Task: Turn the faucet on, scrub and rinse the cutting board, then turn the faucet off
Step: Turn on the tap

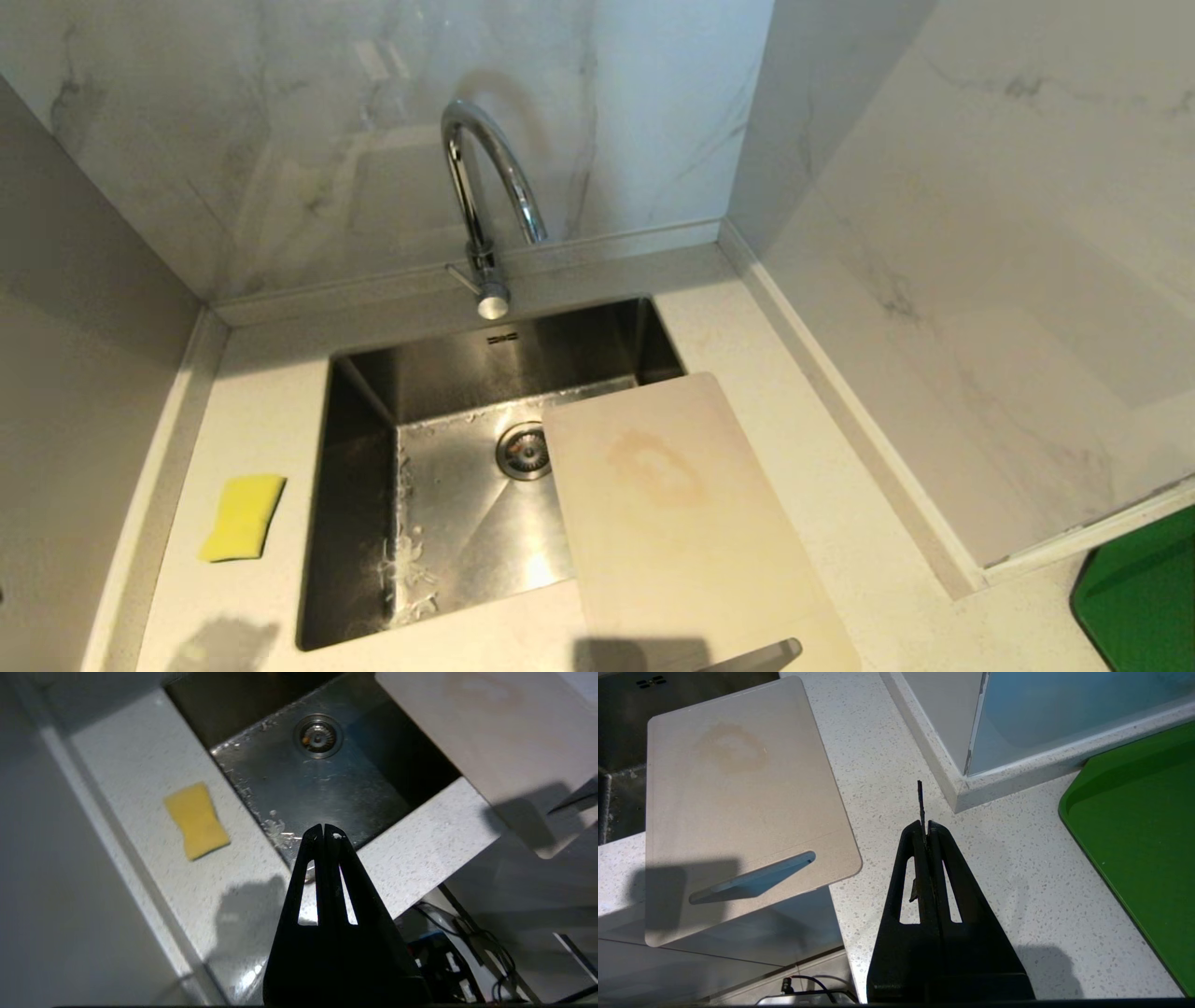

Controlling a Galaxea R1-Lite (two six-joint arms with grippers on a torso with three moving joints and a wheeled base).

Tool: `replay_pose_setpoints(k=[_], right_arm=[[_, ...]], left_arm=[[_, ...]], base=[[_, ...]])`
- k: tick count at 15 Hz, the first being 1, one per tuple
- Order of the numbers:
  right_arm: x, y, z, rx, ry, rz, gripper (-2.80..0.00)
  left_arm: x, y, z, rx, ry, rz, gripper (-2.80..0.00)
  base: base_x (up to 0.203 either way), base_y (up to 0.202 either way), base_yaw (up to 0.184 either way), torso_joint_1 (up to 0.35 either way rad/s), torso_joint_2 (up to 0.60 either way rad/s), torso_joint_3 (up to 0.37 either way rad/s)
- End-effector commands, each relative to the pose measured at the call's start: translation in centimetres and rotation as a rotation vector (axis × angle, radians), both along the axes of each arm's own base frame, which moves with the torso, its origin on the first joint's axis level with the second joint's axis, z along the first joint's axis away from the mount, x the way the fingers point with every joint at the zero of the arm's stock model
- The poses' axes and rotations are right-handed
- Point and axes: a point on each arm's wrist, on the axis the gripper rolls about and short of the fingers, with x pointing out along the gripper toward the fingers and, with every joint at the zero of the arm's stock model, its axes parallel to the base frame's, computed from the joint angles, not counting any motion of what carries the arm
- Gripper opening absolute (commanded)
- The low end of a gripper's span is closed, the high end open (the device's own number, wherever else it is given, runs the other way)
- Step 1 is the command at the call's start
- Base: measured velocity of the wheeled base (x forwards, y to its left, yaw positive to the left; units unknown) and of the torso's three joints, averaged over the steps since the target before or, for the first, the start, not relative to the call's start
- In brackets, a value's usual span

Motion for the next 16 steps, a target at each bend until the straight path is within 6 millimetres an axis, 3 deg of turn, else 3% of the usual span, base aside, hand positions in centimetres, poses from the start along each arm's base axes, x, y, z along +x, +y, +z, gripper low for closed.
replay_pose_setpoints(k=[1, 4, 9, 16], right_arm=[[0.0, 0.0, 0.0, 0.0, -0.002, 0.0, -2.8], [0.0, 0.0, 0.0, 0.0, -0.001, 0.0, -2.8], [0.0, 0.0, 0.0, 0.0, -0.001, 0.0, -2.8], [0.0, 0.0, 0.0, 0.0, -0.002, 0.0, -2.8]], left_arm=[[5.5, -0.1, 1.2, 0.015, 0.122, -0.033, -2.8], [10.8, -0.5, 3.1, 0.041, 0.135, -0.043, -2.8], [19.2, -2.2, 4.0, 0.027, 0.204, -0.066, -2.8], [27.0, -5.0, 5.3, -0.022, 0.182, -0.117, -2.8]], base=[[0.0, 0.0, 0.0, 0.0, 0.0, 0.0], [0.0, 0.0, 0.0, 0.0, 0.0, 0.0], [0.0, 0.0, 0.0, 0.0, 0.0, 0.0], [0.0, 0.0, 0.0, 0.0, 0.0, 0.0]])
